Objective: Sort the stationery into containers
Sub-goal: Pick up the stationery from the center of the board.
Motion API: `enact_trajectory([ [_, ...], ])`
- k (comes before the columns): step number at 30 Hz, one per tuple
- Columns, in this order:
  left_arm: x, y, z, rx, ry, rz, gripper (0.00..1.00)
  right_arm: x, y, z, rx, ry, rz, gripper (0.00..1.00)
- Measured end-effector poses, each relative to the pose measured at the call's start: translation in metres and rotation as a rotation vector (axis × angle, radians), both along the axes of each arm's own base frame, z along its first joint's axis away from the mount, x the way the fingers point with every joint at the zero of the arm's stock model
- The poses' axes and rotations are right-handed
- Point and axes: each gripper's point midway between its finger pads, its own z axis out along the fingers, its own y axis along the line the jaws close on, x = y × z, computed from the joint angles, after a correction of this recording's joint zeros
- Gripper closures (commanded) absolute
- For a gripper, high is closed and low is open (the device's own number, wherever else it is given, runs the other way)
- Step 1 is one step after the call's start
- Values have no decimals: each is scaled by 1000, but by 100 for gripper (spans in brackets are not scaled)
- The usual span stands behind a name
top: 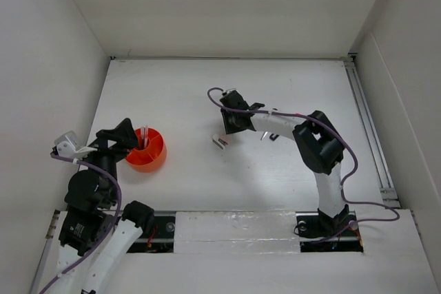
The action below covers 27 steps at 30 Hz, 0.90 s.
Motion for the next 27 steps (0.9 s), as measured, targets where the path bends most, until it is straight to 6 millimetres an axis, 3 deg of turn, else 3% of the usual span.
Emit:
enact_trajectory([
  [1,0,0,0,1,1,0,0,0,0,0,-2,-1,0,69],
  [2,0,0,0,1,1,0,0,0,0,0,-4,-3,0,79],
  [6,1,-2,-1,6,5,-8,0,1,-1,0,-8,-8,2,99],
  [10,9,-11,-5,32,34,-43,0,-1,-3,3,-5,-15,4,100],
  [15,29,-39,-21,96,117,-154,0,-14,-6,13,3,-24,21,100],
  [20,38,-71,-34,152,174,-307,0,-27,-2,65,120,-120,84,100],
  [27,29,-110,-24,181,117,-542,0,-57,9,160,363,-347,262,100],
])
